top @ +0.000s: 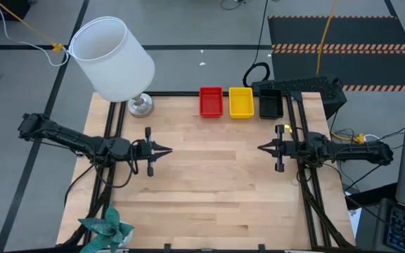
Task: Stack baskets by color
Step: Return to Home Position
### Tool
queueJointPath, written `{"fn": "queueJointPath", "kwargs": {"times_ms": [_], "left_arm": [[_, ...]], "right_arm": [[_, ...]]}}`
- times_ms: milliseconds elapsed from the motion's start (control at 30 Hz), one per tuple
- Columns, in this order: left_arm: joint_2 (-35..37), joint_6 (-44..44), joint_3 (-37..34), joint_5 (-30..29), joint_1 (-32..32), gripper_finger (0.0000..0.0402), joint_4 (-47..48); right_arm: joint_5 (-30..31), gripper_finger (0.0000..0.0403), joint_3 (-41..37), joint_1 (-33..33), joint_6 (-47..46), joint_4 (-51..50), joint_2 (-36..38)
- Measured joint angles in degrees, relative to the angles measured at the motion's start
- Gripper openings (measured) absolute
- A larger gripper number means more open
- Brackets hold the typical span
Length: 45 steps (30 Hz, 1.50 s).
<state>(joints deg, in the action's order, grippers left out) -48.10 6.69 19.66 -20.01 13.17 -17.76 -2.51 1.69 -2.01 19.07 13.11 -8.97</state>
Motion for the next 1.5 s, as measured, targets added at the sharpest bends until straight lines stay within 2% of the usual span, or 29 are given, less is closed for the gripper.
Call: {"fn": "queueJointPath", "kwargs": {"times_ms": [133,633,1233,1500], "left_arm": [[0.0,-0.2,0.0,0.0,0.0,0.0031,0.0],[0.0,-0.1,0.0,0.0,0.0,0.0031,0.0],[0.0,-0.1,0.0,0.0,0.0,0.0031,0.0],[0.0,0.5,0.0,0.0,0.0,0.0031,0.0]], "right_arm": [[2.3,0.0,0.0,2.1,0.5,-1.6,0.0],[4.0,0.0,-0.1,7.0,1.6,-3.0,0.2],[3.9,0.0,-0.1,7.2,2.2,-8.0,8.8],[3.9,0.0,-0.1,7.2,1.5,-11.0,8.9]]}}
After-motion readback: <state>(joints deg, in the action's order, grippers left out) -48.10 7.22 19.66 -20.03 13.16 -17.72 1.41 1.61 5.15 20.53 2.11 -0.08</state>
